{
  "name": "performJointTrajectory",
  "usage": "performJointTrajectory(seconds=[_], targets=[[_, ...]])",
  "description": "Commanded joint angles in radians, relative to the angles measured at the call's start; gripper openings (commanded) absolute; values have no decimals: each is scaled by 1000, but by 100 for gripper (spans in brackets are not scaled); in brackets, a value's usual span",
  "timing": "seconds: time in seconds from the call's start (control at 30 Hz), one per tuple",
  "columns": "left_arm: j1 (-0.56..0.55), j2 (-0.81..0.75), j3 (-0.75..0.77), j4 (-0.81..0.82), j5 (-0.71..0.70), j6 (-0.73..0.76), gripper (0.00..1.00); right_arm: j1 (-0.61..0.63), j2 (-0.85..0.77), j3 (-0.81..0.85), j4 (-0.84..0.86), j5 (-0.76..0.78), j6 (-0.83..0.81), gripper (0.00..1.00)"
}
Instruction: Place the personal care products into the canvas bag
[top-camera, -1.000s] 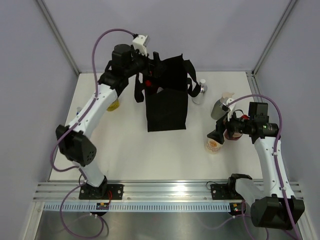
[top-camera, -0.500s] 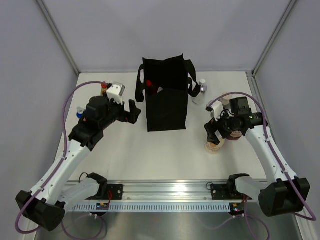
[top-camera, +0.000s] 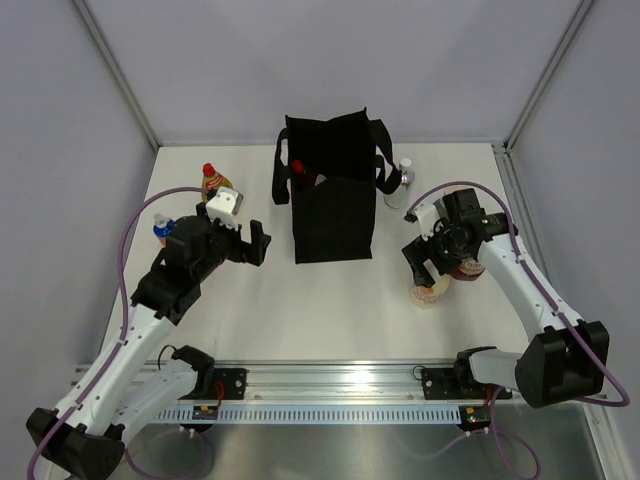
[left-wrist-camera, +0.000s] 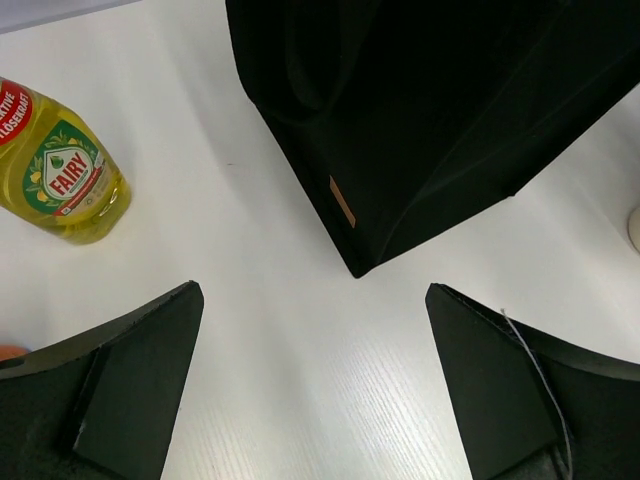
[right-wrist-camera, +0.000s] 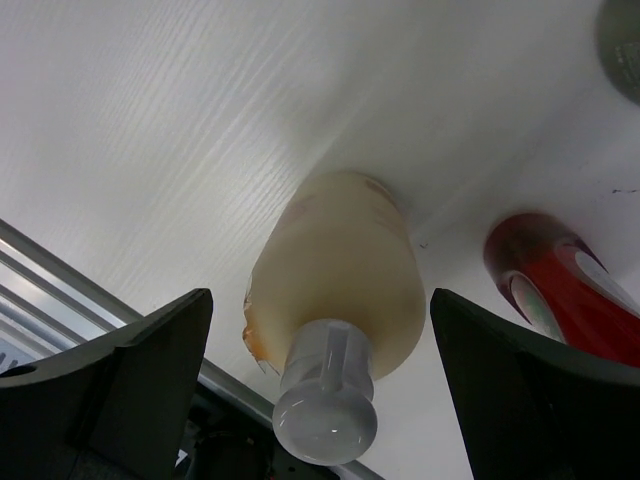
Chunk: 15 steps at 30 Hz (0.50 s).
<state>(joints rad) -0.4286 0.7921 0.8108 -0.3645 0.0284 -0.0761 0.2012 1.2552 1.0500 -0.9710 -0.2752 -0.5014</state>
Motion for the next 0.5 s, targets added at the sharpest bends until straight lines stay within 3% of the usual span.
performJointTrajectory(seconds=[0.0,0.27,0.47], targets=[[1,-5,4,45,-21,32,99,20,13,-18,-32,20,-19,99],[1,-8,1,42,-24,35,99,67,32,-76,3,128,-23,99],[1,-1,1,41,-24,36,99,76,26,-108,37,154,-20,88]])
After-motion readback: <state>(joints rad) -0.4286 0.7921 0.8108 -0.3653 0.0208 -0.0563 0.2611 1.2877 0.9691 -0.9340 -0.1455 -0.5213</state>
